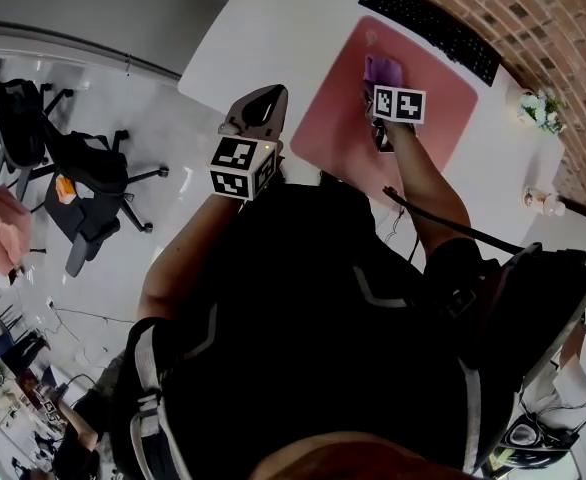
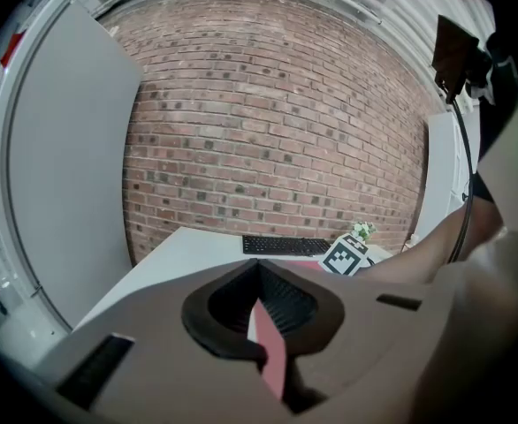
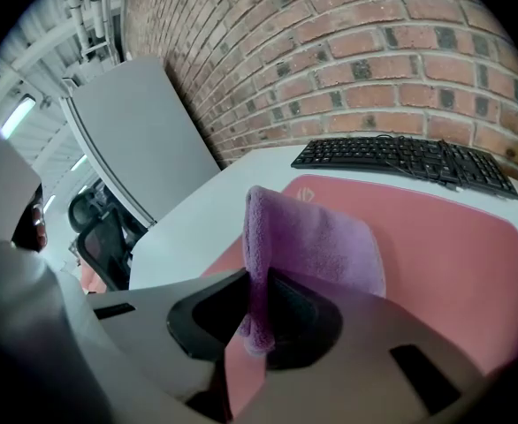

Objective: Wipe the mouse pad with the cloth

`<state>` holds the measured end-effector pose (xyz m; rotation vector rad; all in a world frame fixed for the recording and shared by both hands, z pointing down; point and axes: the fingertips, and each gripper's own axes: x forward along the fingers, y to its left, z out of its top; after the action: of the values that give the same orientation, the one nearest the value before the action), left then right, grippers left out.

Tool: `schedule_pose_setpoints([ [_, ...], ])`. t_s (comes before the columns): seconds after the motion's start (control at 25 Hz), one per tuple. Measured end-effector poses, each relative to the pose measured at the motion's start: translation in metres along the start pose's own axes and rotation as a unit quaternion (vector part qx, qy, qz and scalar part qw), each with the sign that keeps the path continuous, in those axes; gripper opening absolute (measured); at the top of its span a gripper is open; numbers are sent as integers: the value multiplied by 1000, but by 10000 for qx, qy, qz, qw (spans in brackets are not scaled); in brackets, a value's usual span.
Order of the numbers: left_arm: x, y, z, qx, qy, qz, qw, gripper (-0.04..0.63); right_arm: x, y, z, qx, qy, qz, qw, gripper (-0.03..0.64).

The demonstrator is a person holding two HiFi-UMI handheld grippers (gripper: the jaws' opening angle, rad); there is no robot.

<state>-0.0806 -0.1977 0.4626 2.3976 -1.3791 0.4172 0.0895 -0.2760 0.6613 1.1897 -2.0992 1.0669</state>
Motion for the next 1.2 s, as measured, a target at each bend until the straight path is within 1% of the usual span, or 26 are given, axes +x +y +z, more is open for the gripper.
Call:
schedule_pose_setpoints([
  [0.2, -7, 7, -1, -92, -9, 152, 9998, 3, 12, 13, 4, -23, 77, 114, 9999, 55],
  [0.4, -8, 11, -3, 53, 52, 185, 9998, 2, 23, 24, 10, -46, 122, 242, 9996, 55],
  [0.64, -11, 15, -3, -16, 52, 270, 9996, 2, 39, 49, 18, -159, 193, 456, 9986, 55],
  [0.88, -16, 22, -8, 105, 169, 234, 9995, 3, 54, 77, 23, -268, 262, 722, 9967, 55],
  [1.0, -18, 24, -3, 81, 92, 239, 9996, 3, 55, 91, 32, -311, 149, 864, 9957, 55],
  [1.2, -20, 18, 7, 123, 55, 22, 9999, 3, 32, 99, 54, -160, -319, 943, 9949, 55],
])
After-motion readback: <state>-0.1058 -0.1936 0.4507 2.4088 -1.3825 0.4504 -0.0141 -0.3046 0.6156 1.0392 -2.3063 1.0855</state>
